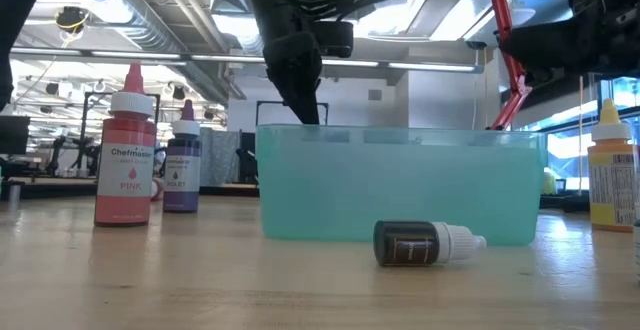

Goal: Pick & Place food coloring
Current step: Put the large blue food coloring bottle into the green bin, then put the large yellow food coloring bottle into the green bin

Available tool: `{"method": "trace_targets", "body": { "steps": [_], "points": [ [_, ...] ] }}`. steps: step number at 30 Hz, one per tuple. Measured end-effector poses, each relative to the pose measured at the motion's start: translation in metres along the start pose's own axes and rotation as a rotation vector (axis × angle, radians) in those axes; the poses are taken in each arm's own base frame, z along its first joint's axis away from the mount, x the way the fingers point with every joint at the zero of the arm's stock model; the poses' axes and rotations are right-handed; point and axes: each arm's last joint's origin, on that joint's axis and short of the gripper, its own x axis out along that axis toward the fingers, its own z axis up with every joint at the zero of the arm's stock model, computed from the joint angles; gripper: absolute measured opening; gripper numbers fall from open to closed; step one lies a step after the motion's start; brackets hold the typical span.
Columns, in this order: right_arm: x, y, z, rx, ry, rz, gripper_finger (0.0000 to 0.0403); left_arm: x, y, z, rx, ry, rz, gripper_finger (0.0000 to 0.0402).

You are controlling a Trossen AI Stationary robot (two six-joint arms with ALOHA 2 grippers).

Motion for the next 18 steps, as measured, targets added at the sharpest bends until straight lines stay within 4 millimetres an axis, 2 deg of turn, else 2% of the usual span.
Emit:
{"method": "trace_targets", "body": {
  "steps": [6, 9, 12, 18],
  "points": [
    [0.0, 0.0, 0.001, 0.011, -0.007, -0.002, 0.0132, -0.001, 0.0, 0.0, -0.006, -0.002, 0.003, 0.0183],
    [-0.001, 0.0, 0.009, 0.012, -0.043, -0.003, 0.0132, -0.008, 0.001, -0.001, 0.001, -0.009, 0.01, 0.0192],
    [-0.004, 0.0, 0.03, -0.039, -0.041, 0.011, 0.0132, -0.028, 0.004, 0.001, -0.006, -0.066, 0.026, 0.0196],
    [-0.005, 0.001, 0.068, -0.063, 0.121, 0.058, 0.0132, -0.078, 0.009, -0.001, 0.011, -0.227, 0.013, 0.0193]
  ]
}}
